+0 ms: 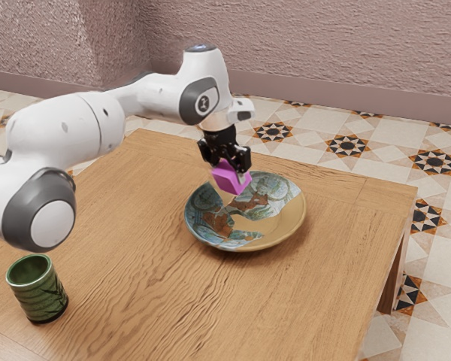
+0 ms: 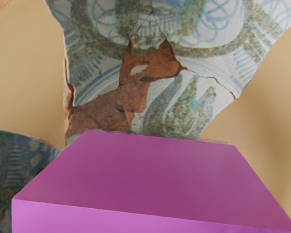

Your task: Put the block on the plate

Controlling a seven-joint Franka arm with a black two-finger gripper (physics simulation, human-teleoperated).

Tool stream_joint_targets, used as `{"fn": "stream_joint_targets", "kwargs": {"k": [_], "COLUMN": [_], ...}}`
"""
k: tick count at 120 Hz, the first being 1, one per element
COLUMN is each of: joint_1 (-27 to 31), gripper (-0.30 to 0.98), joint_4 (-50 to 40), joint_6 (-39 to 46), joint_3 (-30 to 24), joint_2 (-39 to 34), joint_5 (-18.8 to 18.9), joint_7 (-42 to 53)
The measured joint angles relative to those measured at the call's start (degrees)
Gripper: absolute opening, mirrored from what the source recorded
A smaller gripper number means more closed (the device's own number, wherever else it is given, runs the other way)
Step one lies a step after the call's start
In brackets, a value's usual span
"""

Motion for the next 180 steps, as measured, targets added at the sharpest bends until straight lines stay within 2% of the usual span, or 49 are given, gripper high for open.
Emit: {"fn": "stream_joint_targets", "kwargs": {"k": [26, 62, 98, 112, 140, 165, 180], "joint_1": [-1.1, -0.8, -0.8, -0.8, -0.9, -0.9, -1.1], "gripper": [0.42, 0.41, 0.61, 0.64, 0.67, 0.68, 0.68], "joint_4": [-6.5, -6.2, -6.4, -8.0, -18.8, -26.5, -27.2], "joint_6": [2.2, 4.7, 6.4, 6.6, 4.5, -2.6, -7.9], "joint_3": [0.2, 0.2, 0.3, 0.3, 0.3, 0.4, 1.4], "joint_2": [-0.3, 3.4, 2.6, -1.8, -17.4, -31.7, -36.9], "joint_5": [0.0, -0.5, -1.0, -0.9, -0.4, 0.9, 2.1], "joint_7": [-0.2, -0.5, -0.3, -0.2, -0.5, -1.6, -2.3]}}
